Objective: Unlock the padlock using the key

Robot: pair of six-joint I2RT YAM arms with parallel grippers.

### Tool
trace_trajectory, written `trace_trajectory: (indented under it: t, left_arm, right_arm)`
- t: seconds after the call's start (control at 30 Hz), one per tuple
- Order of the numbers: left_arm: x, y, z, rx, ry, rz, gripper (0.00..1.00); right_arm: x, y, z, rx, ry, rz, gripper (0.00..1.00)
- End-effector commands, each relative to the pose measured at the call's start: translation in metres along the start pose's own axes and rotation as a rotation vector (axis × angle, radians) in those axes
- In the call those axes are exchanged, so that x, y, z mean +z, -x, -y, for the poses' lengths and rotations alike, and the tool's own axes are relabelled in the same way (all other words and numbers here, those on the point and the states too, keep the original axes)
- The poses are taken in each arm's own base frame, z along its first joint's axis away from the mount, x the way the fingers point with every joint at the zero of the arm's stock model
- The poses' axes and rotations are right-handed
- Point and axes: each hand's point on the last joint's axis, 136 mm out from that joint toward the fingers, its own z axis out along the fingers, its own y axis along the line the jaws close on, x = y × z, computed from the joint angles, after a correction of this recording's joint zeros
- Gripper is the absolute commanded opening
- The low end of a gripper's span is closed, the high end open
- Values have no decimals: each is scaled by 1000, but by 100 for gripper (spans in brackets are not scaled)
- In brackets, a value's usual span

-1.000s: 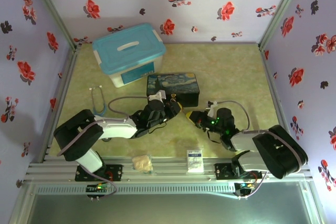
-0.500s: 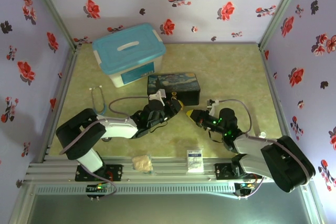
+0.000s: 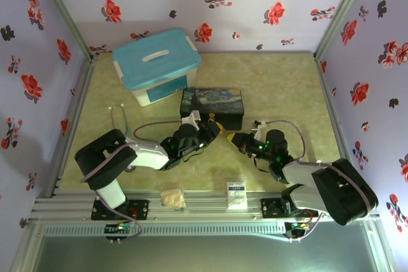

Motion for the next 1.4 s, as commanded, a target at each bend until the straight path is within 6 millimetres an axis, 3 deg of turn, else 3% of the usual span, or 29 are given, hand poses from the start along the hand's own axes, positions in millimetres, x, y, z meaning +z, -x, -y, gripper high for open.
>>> trace_trajectory:
  t: [0.0, 0.33, 0.57, 0.9, 1.07, 1.37]
  left_arm:
    - [2, 0, 17, -22, -84, -2, 0]
    - [2, -2, 15, -55, -103, -5, 0]
    - [2, 2, 16, -50, -100, 15, 0]
    - [4, 9, 26, -77, -137, 33, 0]
    - [8, 10, 40, -66, -164, 32, 0]
    - [11, 13, 38, -72, -157, 35, 0]
  right_arm:
    - [-4, 9, -25, -31, 90, 37, 0]
    - [-7, 15, -28, -37, 85, 49, 0]
    - [-15, 18, -19, -28, 48, 80, 0]
    - [-15, 16, -12, -14, 28, 75, 0]
    - [-13, 19, -18, 0, 52, 78, 0]
    - [-12, 18, -12, -7, 25, 72, 0]
